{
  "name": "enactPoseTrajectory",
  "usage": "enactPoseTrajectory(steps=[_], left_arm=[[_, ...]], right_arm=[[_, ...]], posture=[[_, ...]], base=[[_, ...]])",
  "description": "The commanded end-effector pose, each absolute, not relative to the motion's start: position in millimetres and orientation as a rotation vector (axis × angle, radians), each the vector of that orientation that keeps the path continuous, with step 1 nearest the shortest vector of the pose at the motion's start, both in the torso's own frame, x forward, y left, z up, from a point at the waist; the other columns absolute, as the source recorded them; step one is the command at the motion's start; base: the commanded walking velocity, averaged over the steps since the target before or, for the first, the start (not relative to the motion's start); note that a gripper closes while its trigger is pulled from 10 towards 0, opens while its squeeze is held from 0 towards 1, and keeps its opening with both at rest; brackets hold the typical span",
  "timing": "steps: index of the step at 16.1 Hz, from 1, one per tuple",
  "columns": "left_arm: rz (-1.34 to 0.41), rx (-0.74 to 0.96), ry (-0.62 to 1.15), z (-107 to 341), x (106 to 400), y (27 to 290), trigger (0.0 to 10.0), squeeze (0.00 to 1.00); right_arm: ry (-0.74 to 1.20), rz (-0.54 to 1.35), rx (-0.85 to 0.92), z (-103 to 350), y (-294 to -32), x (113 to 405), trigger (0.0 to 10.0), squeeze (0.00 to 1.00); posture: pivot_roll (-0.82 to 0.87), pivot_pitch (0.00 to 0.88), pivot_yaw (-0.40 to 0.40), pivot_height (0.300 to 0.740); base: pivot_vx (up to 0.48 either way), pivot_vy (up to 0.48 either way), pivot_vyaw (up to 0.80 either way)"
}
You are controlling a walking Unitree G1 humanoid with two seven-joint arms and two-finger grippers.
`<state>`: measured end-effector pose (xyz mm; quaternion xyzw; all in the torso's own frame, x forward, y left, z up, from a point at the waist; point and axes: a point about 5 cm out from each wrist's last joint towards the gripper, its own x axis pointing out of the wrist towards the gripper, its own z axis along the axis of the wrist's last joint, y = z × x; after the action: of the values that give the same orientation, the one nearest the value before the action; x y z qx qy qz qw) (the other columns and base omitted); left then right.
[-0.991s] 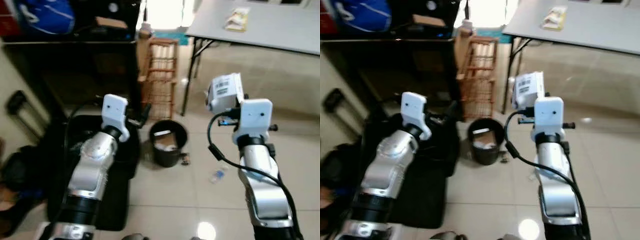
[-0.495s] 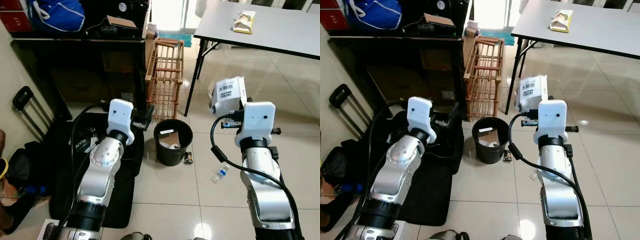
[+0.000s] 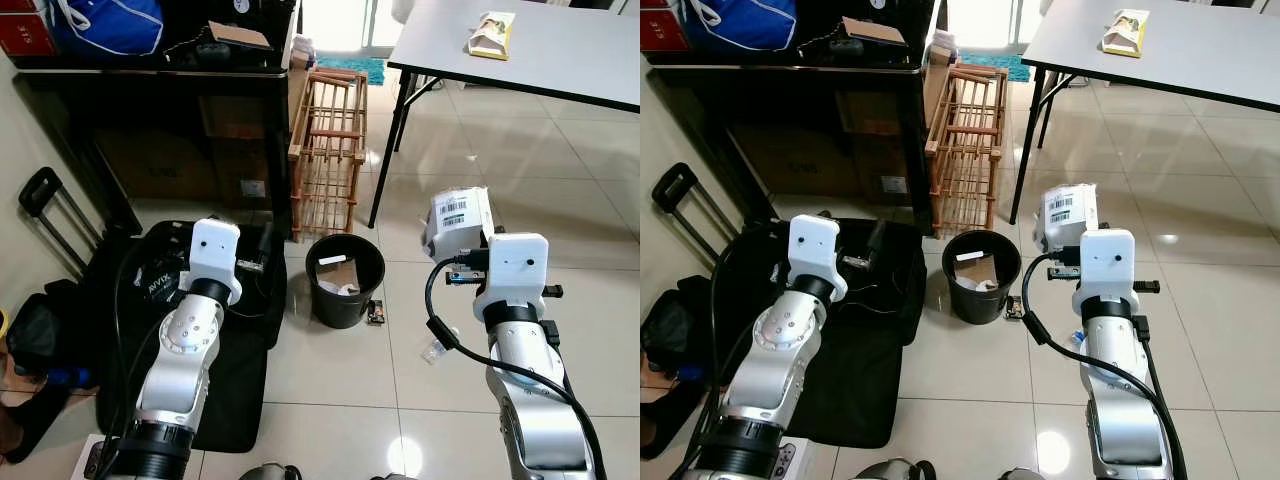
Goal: Picking trash to rubbish bin
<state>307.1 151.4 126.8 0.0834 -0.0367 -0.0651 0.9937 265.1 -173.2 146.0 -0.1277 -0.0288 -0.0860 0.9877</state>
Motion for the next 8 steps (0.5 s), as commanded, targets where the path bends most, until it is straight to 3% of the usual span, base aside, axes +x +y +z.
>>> enactPoseTrajectory(steps=[1,8], left_arm=[[-0.127,0.163,-0.058,120.3,304.1,149.5,10.0,0.00],[-0.200,0.122,-0.046,114.8,301.5,140.8,10.0,0.00]], right_arm=[[-0.077,-0.174,-0.237,150.6,-173.1,262.8,10.0,0.00],[-0.023,-0.164,-0.228,138.9,-171.6,257.4,10.0,0.00]], posture=[[-0.04,0.095,0.031,0.740],[-0.05,0.099,0.028,0.740]], base=[[0.000,0.000,0.00],[0.000,0.000,0.00]])
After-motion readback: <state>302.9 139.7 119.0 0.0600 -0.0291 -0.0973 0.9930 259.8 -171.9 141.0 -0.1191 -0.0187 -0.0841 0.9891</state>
